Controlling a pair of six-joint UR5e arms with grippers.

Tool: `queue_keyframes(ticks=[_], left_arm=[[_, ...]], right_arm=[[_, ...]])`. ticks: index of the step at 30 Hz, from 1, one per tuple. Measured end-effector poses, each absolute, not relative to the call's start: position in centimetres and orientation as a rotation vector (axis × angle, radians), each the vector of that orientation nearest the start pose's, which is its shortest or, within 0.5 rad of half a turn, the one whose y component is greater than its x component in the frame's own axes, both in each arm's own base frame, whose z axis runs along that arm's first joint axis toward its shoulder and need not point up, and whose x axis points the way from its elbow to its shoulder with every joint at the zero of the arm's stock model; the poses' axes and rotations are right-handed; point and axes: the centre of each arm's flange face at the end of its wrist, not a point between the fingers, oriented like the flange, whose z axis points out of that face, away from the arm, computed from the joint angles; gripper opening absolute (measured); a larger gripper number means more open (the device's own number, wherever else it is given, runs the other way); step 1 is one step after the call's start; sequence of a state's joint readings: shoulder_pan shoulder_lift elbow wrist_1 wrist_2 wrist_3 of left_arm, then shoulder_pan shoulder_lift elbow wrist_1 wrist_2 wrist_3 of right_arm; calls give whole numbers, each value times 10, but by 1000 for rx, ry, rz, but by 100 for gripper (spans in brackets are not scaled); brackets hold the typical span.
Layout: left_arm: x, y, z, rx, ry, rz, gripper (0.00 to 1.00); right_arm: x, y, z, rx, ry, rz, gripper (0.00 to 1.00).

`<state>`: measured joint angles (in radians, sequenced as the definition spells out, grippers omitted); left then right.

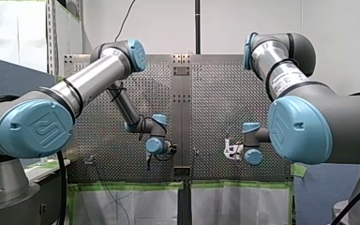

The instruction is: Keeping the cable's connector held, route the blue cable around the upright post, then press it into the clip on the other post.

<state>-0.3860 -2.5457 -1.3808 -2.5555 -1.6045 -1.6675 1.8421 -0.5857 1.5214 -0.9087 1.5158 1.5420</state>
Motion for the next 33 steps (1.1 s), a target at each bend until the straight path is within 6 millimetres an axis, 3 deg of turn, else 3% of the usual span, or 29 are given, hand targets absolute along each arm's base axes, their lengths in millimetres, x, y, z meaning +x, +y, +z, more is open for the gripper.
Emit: queue_keyframes(ticks=[1,3,4,7,8,9,11,20,27,33], left_arm=[[606,-388,7,236,1757,-323,42],[605,-392,8,247,1748,-325,42],[604,-393,8,253,1749,-322,59],[599,-397,6,273,1760,-306,59],[597,-398,6,280,1766,-298,66],[595,-400,5,291,1774,-287,66],[590,-402,4,310,1786,-270,81],[568,-415,-2,416,1846,-192,84],[537,-440,-6,527,1889,-186,84],[525,-441,-9,536,1948,-167,84]], right_arm=[[317,-621,-21,1479,-1030,1410,0],[317,-621,-21,1481,-1032,1409,0],[317,-621,-21,1481,-1032,1408,0],[317,-621,-21,1482,-1033,1408,0],[317,-621,-22,1482,-1033,1407,0],[317,-621,-22,1483,-1033,1407,0],[317,-621,-22,1482,-1035,1408,0],[316,-620,-23,1485,-1039,1407,0],[314,-620,-24,1490,-1047,1399,0],[312,-621,-25,1494,-1053,1393,0]])
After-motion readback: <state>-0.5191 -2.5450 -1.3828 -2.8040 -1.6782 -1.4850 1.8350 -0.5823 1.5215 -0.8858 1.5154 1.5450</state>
